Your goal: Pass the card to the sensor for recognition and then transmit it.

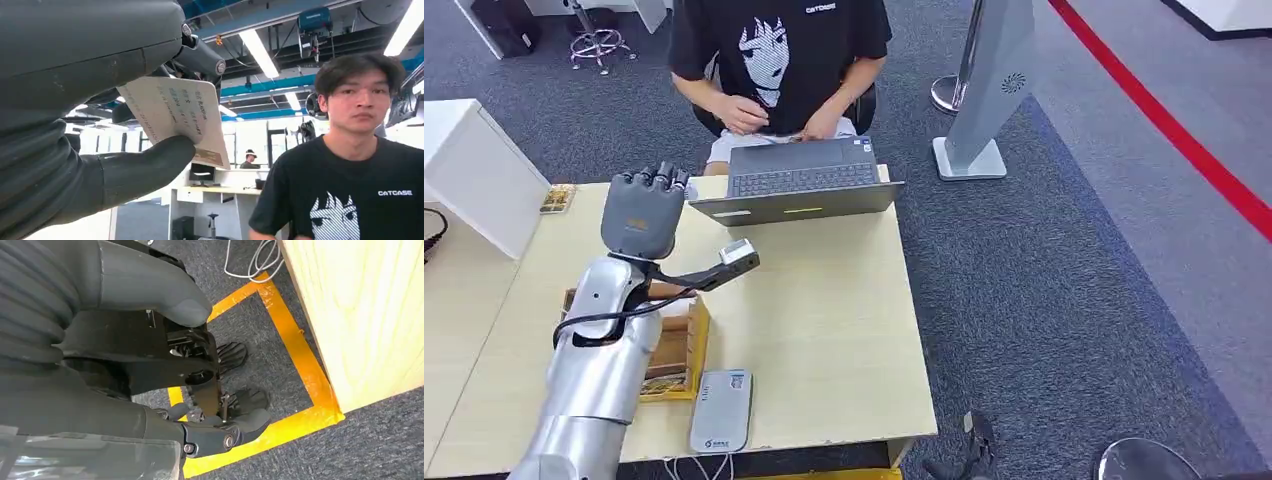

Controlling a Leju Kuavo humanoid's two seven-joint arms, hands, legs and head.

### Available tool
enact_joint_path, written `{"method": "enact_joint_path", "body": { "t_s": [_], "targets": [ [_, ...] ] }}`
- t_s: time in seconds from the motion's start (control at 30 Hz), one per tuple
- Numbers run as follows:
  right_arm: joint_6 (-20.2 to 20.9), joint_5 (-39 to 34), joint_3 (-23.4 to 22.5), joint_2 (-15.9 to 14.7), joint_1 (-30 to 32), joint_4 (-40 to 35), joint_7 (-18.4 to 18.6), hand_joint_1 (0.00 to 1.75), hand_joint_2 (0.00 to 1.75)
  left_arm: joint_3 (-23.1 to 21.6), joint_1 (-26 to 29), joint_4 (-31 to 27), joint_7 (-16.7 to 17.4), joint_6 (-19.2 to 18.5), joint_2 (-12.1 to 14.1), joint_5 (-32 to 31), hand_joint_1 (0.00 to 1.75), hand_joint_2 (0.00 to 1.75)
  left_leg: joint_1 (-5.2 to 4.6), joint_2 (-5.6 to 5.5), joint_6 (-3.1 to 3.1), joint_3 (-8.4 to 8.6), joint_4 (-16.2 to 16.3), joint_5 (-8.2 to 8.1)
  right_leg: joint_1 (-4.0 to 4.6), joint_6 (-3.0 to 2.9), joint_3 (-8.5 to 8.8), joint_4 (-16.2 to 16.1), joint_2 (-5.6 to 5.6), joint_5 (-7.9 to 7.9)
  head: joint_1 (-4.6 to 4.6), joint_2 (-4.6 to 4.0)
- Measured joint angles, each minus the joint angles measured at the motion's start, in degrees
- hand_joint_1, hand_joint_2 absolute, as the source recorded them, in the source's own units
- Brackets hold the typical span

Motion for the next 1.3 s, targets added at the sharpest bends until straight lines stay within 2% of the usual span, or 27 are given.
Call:
{"method": "enact_joint_path", "body": {
  "t_s": [0.17,0.4,0.53,0.87,1.0,1.1,1.17,1.3],
  "targets": [
    [0.0,-0.6,0.0,0.0,0.0,0.0,-1.1,0.00,1.75,0.7,-0.1,-0.2,0.0,0.0,0.1,0.2,1.75,1.75,0.00,0.00,0.00,0.00,0.0,0.00,0.00,0.00,0.00,0.0,0.00,0.00,0.02,0.00],
    [0.9,-5.5,-1.7,0.0,0.0,0.0,-4.8,0.00,1.75,2.7,-0.1,-2.6,-0.8,-0.7,0.6,0.9,1.75,1.75,0.00,0.00,0.00,-0.01,0.0,0.00,0.00,0.00,0.00,0.0,0.00,0.00,0.02,0.00],
    [3.8,-12.7,-6.1,-0.1,-0.9,-0.2,-9.2,0.00,1.75,3.3,-0.1,-3.4,-2.3,-1.0,0.7,2.5,1.75,1.75,-0.01,0.00,0.00,-0.01,0.0,0.00,0.00,0.01,0.01,0.0,0.00,0.01,0.02,0.00],
    [3.6,-17.7,-11.8,-0.1,-8.8,-1.5,-19.5,0.00,1.75,3.9,-0.1,-3.8,-3.8,-1.0,0.7,4.0,1.75,1.75,-0.01,0.06,-0.03,-0.05,0.0,0.07,0.00,0.04,-0.05,0.0,0.08,0.11,0.02,0.00],
    [0.1,-14.9,-11.7,0.6,-11.6,-1.8,-20.8,0.00,1.75,3.9,0.1,-4.9,-3.8,-1.2,0.7,4.5,1.75,1.75,-0.01,0.08,-0.03,-0.13,0.0,0.06,0.00,0.04,-0.15,0.0,0.09,0.11,0.02,0.00],
    [-3.9,-11.2,-10.3,1.2,-12.8,-1.8,-20.7,0.00,1.75,3.9,0.5,-6.0,-3.8,-1.2,0.5,5.0,1.75,1.75,-0.01,0.04,-0.03,-0.14,0.0,0.06,0.00,0.05,-0.15,0.0,0.07,0.10,0.02,0.00],
    [-6.1,-8.7,-8.7,1.6,-13.0,-2.1,-22.1,0.00,1.75,3.9,1.1,-7.2,-3.8,-1.8,0.6,4.6,1.75,1.75,0.00,0.03,-0.03,-0.17,0.0,0.05,0.00,0.05,-0.16,0.0,0.07,0.10,0.02,0.00],
    [-7.3,-7.6,-6.3,1.6,-13.3,-2.6,-22.6,0.00,1.75,4.0,2.2,-9.9,-3.8,-2.6,0.6,4.3,1.75,1.75,0.00,0.04,-0.03,-0.17,0.0,0.05,0.00,0.05,-0.18,0.0,0.08,0.10,0.00,0.00]
  ]
}}
